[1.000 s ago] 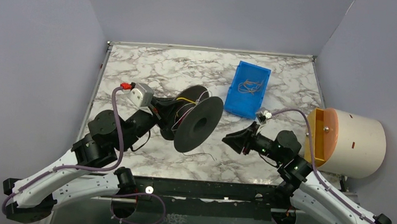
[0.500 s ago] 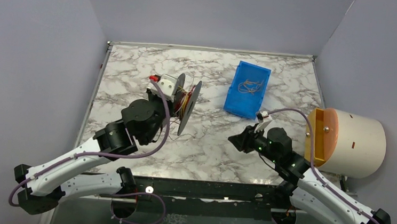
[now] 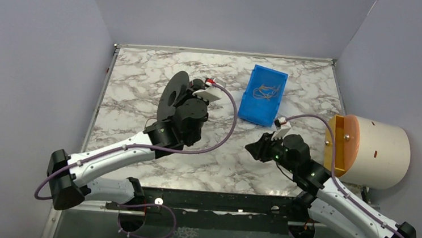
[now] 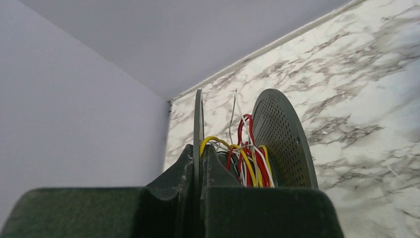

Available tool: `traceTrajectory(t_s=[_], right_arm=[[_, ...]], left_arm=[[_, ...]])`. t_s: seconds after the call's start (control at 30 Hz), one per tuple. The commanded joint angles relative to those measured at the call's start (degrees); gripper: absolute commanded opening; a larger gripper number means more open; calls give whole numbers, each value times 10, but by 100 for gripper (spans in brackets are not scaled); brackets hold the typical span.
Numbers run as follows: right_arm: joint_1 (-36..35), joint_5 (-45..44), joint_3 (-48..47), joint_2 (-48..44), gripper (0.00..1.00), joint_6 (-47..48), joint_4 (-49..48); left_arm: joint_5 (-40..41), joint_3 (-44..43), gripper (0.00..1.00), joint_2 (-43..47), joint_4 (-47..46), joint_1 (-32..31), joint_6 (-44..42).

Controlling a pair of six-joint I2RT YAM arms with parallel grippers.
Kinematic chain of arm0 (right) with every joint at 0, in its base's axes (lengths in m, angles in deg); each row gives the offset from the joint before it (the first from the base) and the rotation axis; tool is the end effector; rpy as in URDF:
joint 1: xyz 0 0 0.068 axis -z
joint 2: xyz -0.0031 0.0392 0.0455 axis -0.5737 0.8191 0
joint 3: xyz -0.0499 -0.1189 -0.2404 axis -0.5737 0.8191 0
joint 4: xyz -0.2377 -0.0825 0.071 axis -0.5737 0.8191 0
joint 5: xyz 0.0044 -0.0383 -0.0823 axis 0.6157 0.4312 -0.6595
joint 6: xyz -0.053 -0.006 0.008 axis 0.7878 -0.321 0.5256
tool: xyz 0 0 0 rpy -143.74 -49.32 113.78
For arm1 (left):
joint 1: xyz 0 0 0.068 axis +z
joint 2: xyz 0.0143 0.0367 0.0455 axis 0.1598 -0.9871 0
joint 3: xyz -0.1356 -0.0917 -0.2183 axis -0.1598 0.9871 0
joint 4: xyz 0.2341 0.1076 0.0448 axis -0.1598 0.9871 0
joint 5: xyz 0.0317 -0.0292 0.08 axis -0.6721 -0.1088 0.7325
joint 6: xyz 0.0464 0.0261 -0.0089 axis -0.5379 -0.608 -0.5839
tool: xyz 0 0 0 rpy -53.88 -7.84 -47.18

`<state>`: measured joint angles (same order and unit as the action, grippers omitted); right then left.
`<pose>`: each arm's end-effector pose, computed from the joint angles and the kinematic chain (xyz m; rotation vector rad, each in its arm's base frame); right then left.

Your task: Wrap the cables

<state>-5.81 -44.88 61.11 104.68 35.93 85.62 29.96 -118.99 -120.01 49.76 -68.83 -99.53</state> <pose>0.1270 0.1103 0.2283 -0.1997 2.0500 0.8078 0.1506 -0.1954 0.3791 0.4399 1.5971 0.4504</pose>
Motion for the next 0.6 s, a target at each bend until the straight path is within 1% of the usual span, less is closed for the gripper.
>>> traceTrajectory(t_s=[0.0,0.23,0.37,0.57], right_arm=[[-2,-27,-19,-16,36,-10,25],[-3,-46,-17,-29,36,-26,46],[-3,-51,-18,-36,36,-32,57],[-3,-51,-14,-50,36,-40,61]], left_arm=[[89,-35,0,-53,-126,4,-153],[107,-41,0,-154,-206,23,-265],[104,-51,0,-208,-212,42,-281],[91,-64,0,-284,-215,74,-273]])
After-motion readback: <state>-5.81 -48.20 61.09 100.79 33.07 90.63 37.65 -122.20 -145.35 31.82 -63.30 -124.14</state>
